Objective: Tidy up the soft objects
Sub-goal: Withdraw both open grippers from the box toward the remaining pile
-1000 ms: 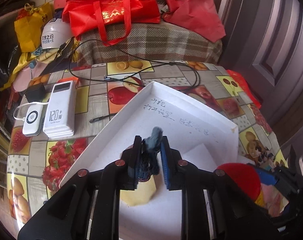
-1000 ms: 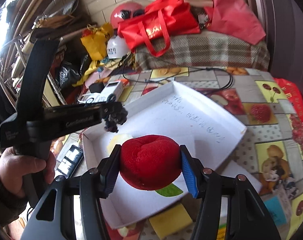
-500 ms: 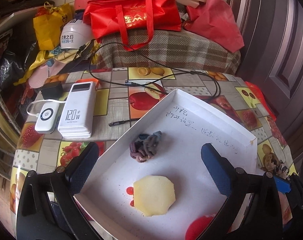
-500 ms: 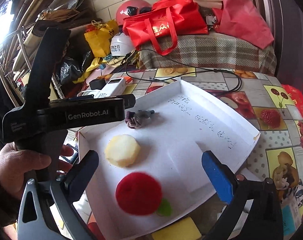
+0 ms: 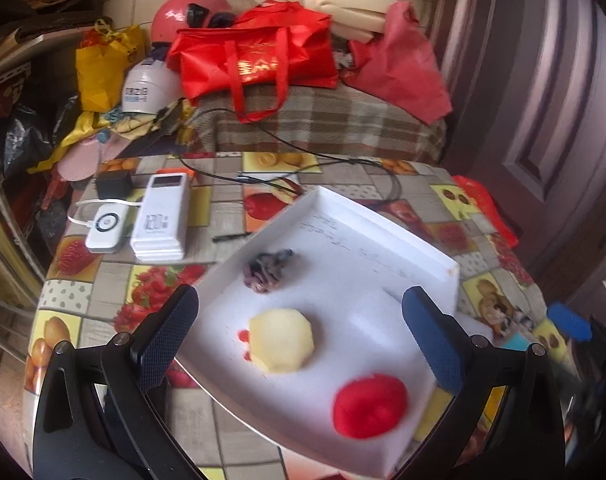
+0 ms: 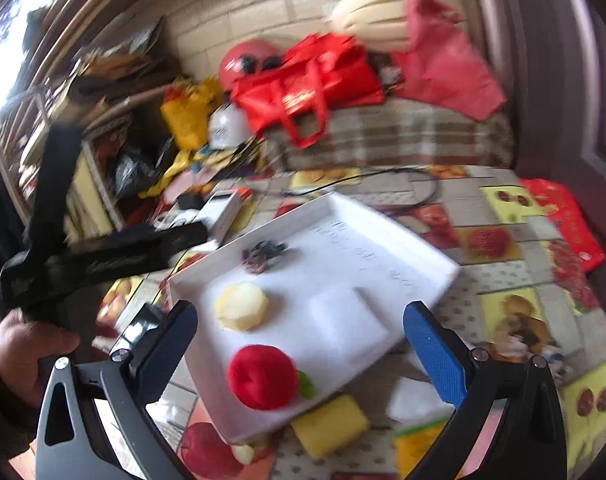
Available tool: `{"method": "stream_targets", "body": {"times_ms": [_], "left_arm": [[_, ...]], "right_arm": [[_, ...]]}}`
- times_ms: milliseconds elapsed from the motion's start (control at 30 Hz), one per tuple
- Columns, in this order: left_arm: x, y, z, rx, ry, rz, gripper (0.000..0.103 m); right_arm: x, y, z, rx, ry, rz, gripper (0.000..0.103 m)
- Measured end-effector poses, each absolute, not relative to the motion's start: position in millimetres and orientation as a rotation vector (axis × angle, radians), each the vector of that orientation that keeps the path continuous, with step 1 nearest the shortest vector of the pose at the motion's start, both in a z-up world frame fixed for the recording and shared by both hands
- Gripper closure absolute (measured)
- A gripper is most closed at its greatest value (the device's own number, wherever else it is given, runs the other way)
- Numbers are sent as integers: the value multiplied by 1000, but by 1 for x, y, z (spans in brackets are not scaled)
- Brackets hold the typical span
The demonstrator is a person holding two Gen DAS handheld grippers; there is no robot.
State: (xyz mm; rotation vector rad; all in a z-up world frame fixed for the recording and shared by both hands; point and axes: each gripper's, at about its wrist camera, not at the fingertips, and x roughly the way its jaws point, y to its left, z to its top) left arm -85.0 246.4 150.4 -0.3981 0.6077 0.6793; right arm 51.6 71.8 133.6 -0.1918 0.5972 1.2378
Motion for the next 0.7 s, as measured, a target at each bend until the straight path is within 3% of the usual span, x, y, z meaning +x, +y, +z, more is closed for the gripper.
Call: {"method": "stream_targets", "body": {"times_ms": [300,700], "left_arm": [[-51,158,112,-319,772,376,0],[25,66,75,-232,907,145,0]], "right_arm": [[128,-45,126,-48,645,888,0],[137,-139,93,31,726,756,0]]}}
